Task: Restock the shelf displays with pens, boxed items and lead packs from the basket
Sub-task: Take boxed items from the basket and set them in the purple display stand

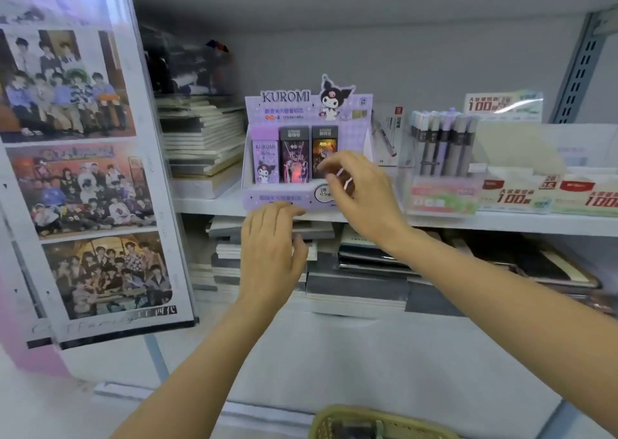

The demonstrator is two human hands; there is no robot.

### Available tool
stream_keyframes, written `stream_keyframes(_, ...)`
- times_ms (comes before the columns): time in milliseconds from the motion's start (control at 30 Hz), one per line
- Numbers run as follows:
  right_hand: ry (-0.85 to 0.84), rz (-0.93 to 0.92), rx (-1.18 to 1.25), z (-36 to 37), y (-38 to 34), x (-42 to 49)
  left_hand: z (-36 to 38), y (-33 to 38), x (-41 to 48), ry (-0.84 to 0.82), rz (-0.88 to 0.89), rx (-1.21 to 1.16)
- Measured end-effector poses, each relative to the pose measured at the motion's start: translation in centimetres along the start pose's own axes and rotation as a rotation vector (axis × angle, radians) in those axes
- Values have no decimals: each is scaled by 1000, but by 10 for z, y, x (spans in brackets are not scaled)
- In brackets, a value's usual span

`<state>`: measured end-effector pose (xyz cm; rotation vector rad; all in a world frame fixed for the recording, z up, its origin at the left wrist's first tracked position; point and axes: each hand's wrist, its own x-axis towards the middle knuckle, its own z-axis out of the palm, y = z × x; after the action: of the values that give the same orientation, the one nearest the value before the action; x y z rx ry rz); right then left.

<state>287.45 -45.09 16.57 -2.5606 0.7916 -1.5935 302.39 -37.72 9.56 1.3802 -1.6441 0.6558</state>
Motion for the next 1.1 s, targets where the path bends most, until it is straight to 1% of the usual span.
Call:
stream_keyframes(33,-56,2,28,4,-1,-22,6,1,-18,18,-21,-17)
stream_keyframes(67,-130,27,49,10,0,-46,15,1,-39,-19,-42,-32)
stream_keyframes(100,-215,72,64,18,3,-72,25,0,-62,-93,-62,-49)
stream_keyframes(233,-564,365,130,53,31,-182,69,-4,-170,-541,-189,-199)
stream_keyframes(300,-719,498,130,69,49,-234,87,-5,-224,-764,-250,-218)
stream_keyframes(367,-873,591,91,84,67,-280,102,-3,-271,-958,-312,-200)
stream_keyframes(467,-1075,742,64,101,89,-344,117,3,-322,-1168,-412,-178)
stream_keyframes(533,-1191,824,43,110,98,-384,121,6,-348,-1254,-432,-137)
stream_keyframes(567,-1233,853,36,114,100,-401,122,7,-359,-1251,-432,-123)
stream_keyframes(633,-1258,884,21,124,99,-431,122,6,-376,-1182,-429,-140)
stream_keyframes(733,-1184,876,-23,139,84,-461,119,4,-387,-1116,-465,-221)
stream_keyframes(833,-1157,807,-63,152,76,-472,119,1,-388,-1080,-470,-284)
stream_keyframes(967,-1132,852,8,155,87,-470,118,-1,-386,-1022,-506,-345)
stream_keyframes(1100,-975,881,165,161,95,-451,115,-3,-380,-949,-558,-349)
